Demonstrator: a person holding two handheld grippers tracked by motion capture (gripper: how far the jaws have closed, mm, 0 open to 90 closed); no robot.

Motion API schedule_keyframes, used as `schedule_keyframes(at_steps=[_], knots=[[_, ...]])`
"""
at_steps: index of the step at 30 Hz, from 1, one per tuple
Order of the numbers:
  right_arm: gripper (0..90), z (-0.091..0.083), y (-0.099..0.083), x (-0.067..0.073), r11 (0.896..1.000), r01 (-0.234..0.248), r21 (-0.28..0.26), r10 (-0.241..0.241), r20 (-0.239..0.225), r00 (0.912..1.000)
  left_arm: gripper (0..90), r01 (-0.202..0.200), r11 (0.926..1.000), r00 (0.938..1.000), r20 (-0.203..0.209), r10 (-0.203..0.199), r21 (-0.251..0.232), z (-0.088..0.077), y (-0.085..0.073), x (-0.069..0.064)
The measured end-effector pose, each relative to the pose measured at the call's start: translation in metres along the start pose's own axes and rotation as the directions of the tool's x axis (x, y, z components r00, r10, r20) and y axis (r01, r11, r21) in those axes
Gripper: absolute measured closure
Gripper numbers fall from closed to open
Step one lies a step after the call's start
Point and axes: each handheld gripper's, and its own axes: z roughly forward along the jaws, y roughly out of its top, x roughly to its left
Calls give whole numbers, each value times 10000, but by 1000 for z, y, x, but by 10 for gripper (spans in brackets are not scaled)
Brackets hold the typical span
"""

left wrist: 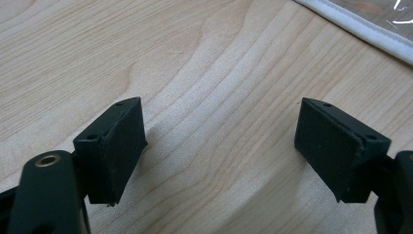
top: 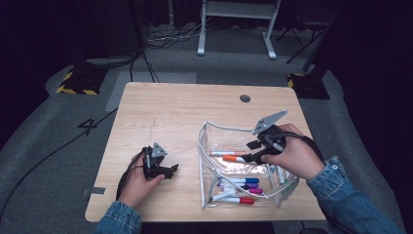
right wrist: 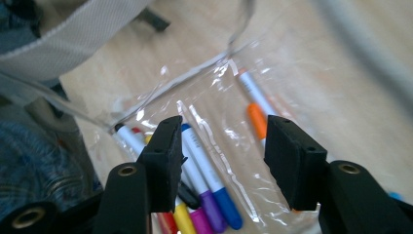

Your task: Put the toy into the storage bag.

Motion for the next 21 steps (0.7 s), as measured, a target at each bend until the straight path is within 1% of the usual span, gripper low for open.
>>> schedule_keyframes(at_steps=[1,2,3,4,5,6,7,8,9,10,11,13,14,15,18,19,20,21], knots=[[493,-6,-1,-2,9998,-91,-172,92,96,9999,193,7,10000,10000,-41,-7,-35,0,0,0],[494,-28,-5,-8,9973,-152,-713,188,493,9986,193,-1,10000,10000,-1,1,-4,0,0,0],[494,-28,-5,-8,9973,-152,-713,188,493,9986,192,-1,10000,10000,-1,1,-4,0,0,0],[498,-35,-6,-10,9962,-197,-851,251,632,9977,192,-4,10000,10000,0,4,-1,0,0,0],[505,-53,-11,-17,9944,-312,-1014,415,1014,9940,193,-1,10000,10000,0,1,-6,0,0,0],[506,-60,-14,-20,9927,-436,-1126,570,1186,9913,193,-6,10000,10000,-20,6,-6,0,0,0],[506,-60,-14,-20,9927,-436,-1126,570,1186,9913,192,-6,10000,10000,-20,6,-6,0,0,0],[510,-73,-20,-27,9899,-660,-1255,843,1469,9856,193,4,10000,10000,-1,-4,-11,0,0,0],[510,-73,-20,-27,9899,-660,-1255,843,1469,9856,193,4,10000,10000,-1,-4,-11,0,0,0],[511,-76,-23,-30,9889,-771,-1270,969,1577,9827,193,-3,10000,10000,-1,3,-6,0,0,0],[511,-85,-32,-38,9850,-1037,-1380,1278,1787,9756,193,6,10000,10000,-35,-6,-25,0,0,0],[512,-91,-40,-44,9830,-1184,-1404,1449,1962,9698,193,-17,10000,10000,-5,17,-4,0,0,0],[513,-95,-45,-48,9792,-1305,-1555,1623,2135,9634,193,-7,10000,10000,12,7,-10,0,0,0],[513,-95,-45,-48,9792,-1305,-1555,1623,2135,9634,193,-7,10000,10000,12,7,-10,0,0,0],[526,-102,-60,-59,9722,-1689,-1624,2052,2423,9483,192,-18,10000,10000,9,18,-22,0,-1,0],[528,-103,-71,-65,9676,-1995,-1545,2346,2595,9368,193,-20,10000,10000,16,20,-29,0,-1,0],[528,-103,-76,-68,9646,-2140,-1542,2490,2646,9316,193,-20,10000,10000,16,20,-29,0,-1,0],[528,-103,-76,-68,9646,-2140,-1542,2490,2646,9316,193,-27,10000,10000,18,27,-29,0,-1,0]])
